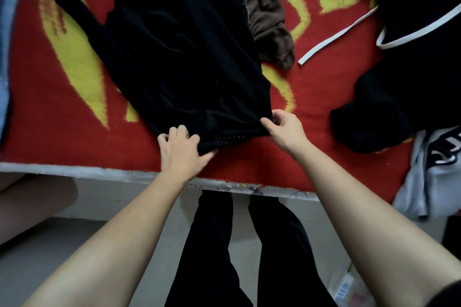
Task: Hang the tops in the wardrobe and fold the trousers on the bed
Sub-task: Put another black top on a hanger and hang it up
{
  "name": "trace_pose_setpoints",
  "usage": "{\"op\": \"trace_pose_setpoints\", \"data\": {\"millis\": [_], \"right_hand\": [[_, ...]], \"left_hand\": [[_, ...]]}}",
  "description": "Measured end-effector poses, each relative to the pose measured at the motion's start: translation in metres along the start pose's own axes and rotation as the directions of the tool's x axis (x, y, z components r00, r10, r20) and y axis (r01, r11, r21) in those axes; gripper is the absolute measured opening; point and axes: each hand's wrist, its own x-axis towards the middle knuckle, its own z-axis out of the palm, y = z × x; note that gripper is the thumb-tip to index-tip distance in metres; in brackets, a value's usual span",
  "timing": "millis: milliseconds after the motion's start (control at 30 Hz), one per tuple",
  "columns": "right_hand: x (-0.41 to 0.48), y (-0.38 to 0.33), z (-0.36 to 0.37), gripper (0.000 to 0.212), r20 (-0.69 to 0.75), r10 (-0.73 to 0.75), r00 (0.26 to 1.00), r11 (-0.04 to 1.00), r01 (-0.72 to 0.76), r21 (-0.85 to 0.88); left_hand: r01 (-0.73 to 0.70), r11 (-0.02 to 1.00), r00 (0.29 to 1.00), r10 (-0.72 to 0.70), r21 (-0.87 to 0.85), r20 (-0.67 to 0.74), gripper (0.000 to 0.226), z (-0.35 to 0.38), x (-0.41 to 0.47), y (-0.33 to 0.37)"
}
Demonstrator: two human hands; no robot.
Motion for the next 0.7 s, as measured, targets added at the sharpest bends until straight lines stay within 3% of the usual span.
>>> {"op": "trace_pose_setpoints", "data": {"millis": [200,300,367,467,600,700], "right_hand": [[-0.059,-0.073,-0.063,0.012,-0.142,-0.321,0.936,0.941,0.299,-0.156],[-0.089,-0.122,-0.095,0.025,-0.072,-0.630,0.773,0.742,0.572,-0.351],[-0.111,-0.165,-0.116,0.032,0.019,-0.764,0.645,0.580,0.700,-0.416],[-0.160,-0.236,-0.148,0.038,0.084,-0.772,0.630,0.580,0.752,-0.313],[-0.223,-0.301,-0.175,0.008,-0.046,-0.881,0.471,0.472,0.867,-0.157],[-0.255,-0.326,-0.177,0.029,-0.099,-0.930,0.353,0.364,0.921,-0.137]], "left_hand": [[-0.036,0.972,0.951,-0.038,-0.231,-0.308,0.028,-0.095,-0.013,-0.012],[-0.010,0.908,0.878,-0.192,-0.418,-0.439,0.036,-0.171,-0.026,-0.021],[-0.035,0.876,0.802,-0.263,-0.481,-0.537,0.035,-0.225,-0.042,-0.027],[-0.089,0.870,0.693,-0.296,-0.485,-0.658,0.047,-0.309,-0.075,-0.039],[-0.293,0.818,0.487,-0.317,-0.495,-0.814,0.050,-0.409,-0.121,-0.060],[-0.389,0.794,0.328,-0.354,-0.467,-0.876,0.046,-0.459,-0.165,-0.071]]}}
